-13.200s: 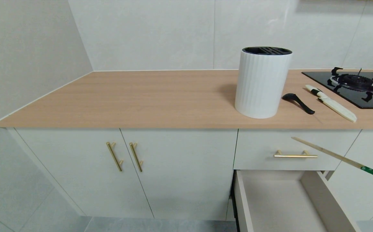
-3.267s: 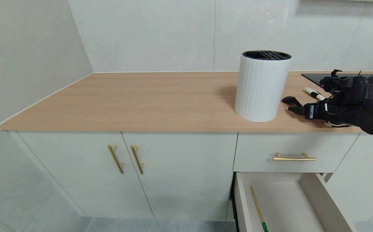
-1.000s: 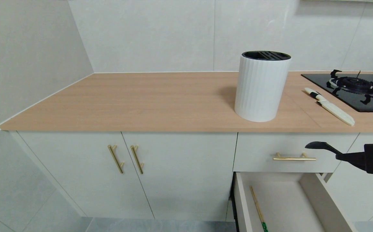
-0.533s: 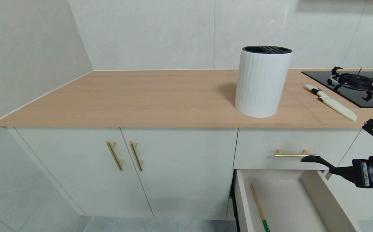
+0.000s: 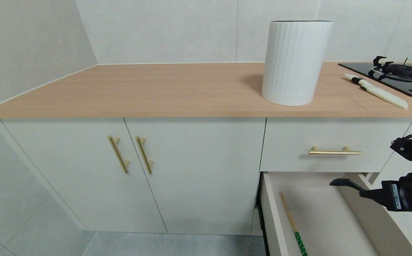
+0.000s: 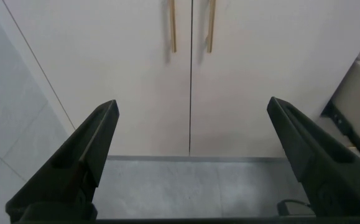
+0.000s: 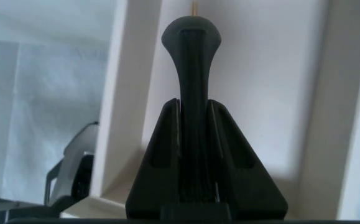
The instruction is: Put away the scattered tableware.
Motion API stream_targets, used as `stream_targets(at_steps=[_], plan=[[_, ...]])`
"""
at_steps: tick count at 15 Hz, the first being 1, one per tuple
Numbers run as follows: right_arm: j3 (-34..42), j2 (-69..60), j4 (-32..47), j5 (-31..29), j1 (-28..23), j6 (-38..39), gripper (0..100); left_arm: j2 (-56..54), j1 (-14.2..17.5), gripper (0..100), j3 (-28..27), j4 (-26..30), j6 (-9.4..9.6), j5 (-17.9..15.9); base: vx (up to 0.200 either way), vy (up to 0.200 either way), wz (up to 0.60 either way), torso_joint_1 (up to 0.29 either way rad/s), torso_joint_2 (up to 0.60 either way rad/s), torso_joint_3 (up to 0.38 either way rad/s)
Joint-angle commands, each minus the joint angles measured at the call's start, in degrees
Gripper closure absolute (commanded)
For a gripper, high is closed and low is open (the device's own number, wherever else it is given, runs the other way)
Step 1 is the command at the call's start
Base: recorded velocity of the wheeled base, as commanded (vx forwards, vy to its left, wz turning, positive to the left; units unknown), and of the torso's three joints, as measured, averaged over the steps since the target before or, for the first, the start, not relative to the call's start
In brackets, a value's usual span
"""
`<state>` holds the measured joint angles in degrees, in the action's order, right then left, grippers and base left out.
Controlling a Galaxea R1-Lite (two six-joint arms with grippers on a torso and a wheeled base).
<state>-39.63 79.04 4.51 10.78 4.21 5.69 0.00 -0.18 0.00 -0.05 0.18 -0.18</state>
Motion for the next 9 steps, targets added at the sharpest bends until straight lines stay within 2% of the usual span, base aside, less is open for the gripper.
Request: stream_targets(at_steps=[1,4,9], plan=[[0.0,1.3,0.1,0.0,0.0,0.0,100,0.0,0.0,0,0.0,0.0,-0.01,0.0,0.0,0.0,0.0,-0.154,0.46,0.29],[0.1,1.9,0.1,0.0,0.0,-0.3,100,0.0,0.0,0,0.0,0.0,-0.01,0.0,0.0,0.0,0.0,-0.115,0.35,0.229],[0.0,3.1,-0.3,0.0,0.0,-0.4,100,0.0,0.0,0,0.0,0.0,-0.01,0.0,0.0,0.0,0.0,-0.011,0.04,0.026]])
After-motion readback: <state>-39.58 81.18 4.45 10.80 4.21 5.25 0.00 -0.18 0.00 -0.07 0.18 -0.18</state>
